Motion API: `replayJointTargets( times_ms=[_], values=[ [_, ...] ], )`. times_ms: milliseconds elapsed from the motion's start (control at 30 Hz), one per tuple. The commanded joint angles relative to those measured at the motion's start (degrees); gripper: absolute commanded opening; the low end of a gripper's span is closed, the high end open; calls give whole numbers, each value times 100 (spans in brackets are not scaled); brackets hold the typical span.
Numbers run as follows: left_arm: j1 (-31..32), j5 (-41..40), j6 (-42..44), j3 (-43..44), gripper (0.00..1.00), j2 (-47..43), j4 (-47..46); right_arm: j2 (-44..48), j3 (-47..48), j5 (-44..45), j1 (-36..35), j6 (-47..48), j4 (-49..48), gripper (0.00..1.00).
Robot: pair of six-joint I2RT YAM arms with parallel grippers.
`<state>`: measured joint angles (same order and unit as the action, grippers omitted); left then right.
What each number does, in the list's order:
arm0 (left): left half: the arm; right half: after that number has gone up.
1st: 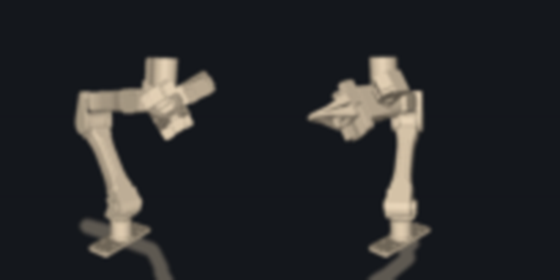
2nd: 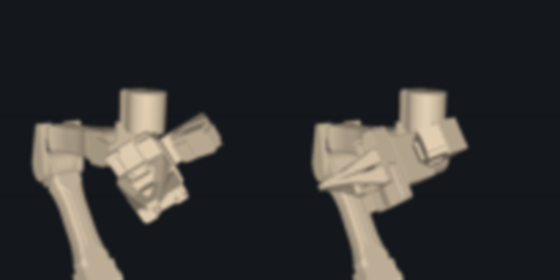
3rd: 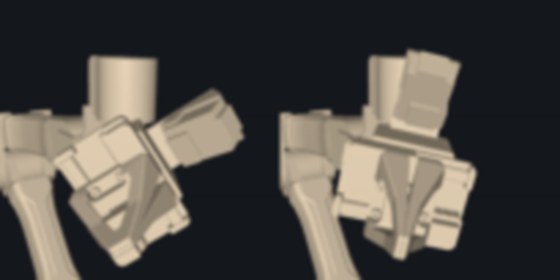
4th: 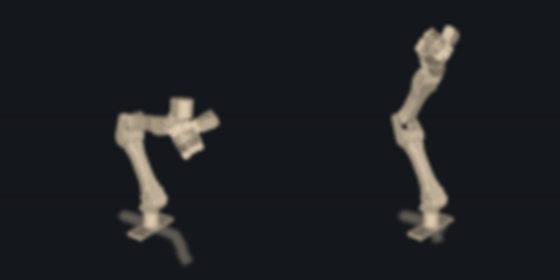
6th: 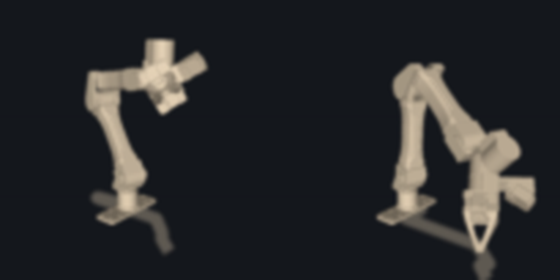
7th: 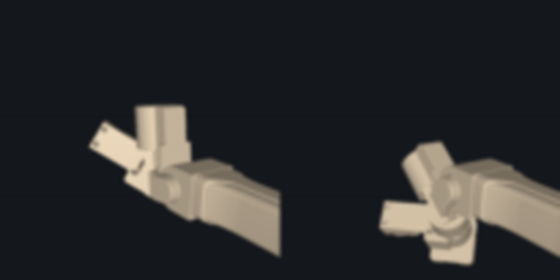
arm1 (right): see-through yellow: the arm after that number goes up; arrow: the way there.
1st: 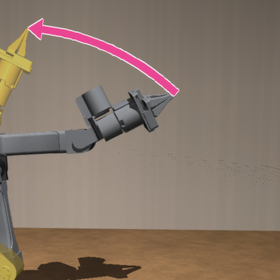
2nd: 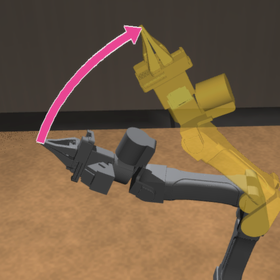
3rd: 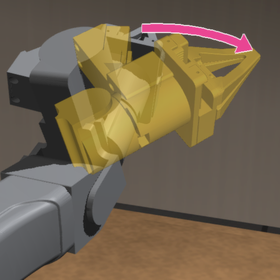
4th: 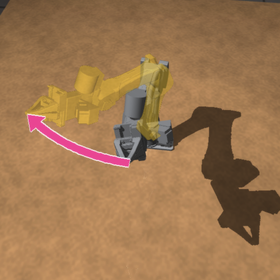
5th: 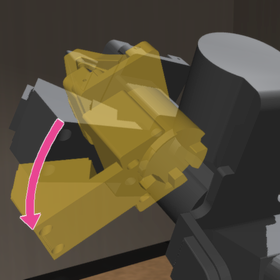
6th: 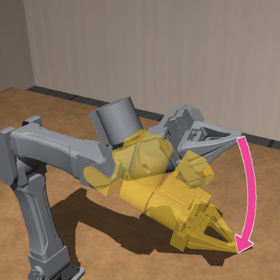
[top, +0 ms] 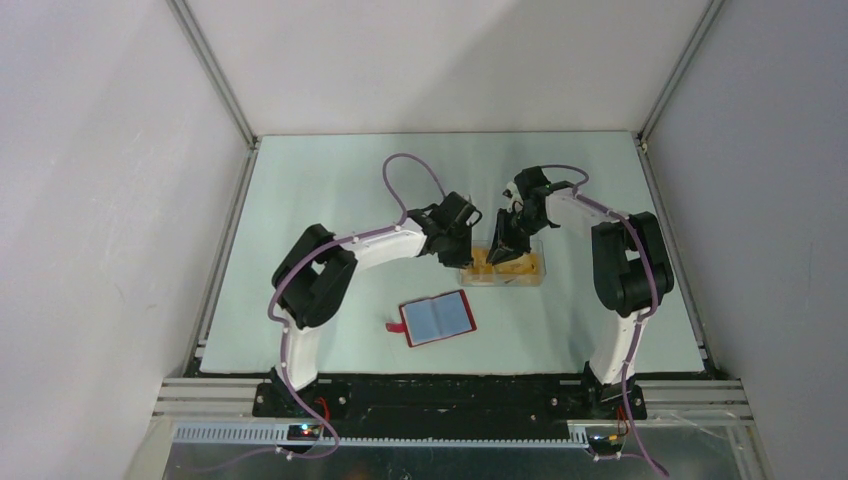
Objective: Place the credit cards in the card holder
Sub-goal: Pick up the credit card from the storage box.
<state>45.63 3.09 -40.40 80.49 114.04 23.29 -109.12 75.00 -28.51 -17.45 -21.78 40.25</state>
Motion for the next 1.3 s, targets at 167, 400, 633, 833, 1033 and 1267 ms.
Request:
replayJointTargets(
  times_ms=[167,400,633,833,1033,1267],
  values=[
    [29,-184,102,248,39,-243,118,93,-7,88,-39,107,47,22],
    [101,-276,158,430,48,-216,191,129,-12,109,15,142,104,22],
    [223,-613,254,762,46,235,570,156,-60,68,39,163,106,22],
    [261,-592,290,974,46,432,669,156,-81,17,54,189,106,22],
    [263,-699,296,959,38,383,755,134,-75,-34,57,203,102,22],
    [269,-818,296,856,30,167,789,180,-86,-88,23,199,96,22]
  ],
)
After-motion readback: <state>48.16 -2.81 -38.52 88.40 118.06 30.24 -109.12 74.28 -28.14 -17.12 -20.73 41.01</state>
